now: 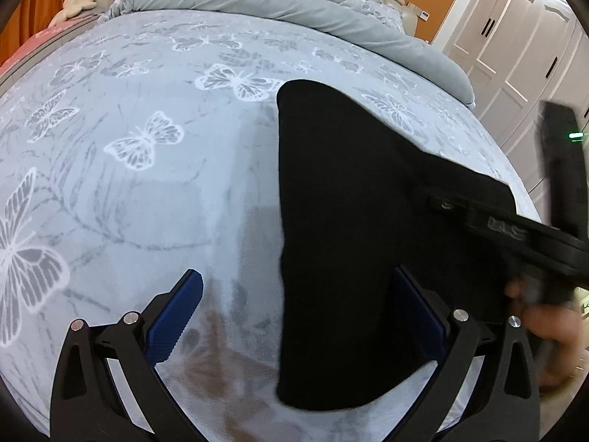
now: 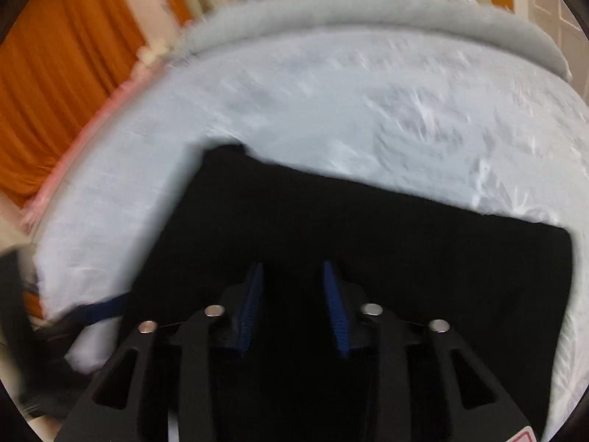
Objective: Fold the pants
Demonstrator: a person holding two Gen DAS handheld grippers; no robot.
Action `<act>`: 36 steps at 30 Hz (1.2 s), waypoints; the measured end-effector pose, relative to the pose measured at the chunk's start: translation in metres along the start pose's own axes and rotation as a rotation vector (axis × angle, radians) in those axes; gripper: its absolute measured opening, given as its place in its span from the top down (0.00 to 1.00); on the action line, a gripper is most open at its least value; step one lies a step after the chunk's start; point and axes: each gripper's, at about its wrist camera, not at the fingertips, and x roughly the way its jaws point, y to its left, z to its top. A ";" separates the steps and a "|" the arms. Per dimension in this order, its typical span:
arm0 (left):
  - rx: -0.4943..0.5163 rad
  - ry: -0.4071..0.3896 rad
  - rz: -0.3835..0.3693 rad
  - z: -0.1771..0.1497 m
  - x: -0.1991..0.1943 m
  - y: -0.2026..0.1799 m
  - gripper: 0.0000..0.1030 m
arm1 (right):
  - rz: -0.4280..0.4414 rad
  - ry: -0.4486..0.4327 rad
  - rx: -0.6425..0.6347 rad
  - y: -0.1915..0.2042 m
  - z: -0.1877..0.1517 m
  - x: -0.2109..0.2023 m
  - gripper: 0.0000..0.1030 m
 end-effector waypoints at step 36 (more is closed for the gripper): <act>-0.018 0.097 -0.144 -0.006 0.010 -0.013 0.05 | -0.010 -0.035 0.408 -0.111 -0.099 -0.087 0.16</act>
